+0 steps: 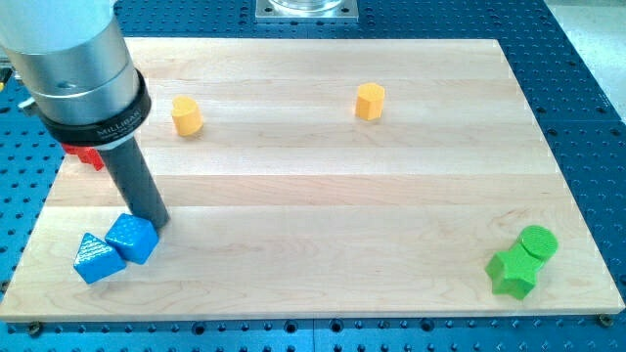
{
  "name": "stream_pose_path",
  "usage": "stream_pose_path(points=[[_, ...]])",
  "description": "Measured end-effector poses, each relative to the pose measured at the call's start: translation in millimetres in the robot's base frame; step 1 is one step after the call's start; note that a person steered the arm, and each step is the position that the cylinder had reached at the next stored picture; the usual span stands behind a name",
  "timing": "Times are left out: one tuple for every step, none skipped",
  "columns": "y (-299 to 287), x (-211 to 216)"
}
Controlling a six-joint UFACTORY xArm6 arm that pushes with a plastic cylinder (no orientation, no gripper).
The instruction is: Drag the heart upwards
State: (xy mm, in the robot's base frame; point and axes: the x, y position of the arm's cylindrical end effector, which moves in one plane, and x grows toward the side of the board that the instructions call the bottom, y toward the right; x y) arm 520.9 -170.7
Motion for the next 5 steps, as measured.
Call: stream_pose_path(points=[[-3.1,0.0],[-13.2,-22.1],[16.9,-68.4],[7.3,-93.8],[4.2,-103.8]])
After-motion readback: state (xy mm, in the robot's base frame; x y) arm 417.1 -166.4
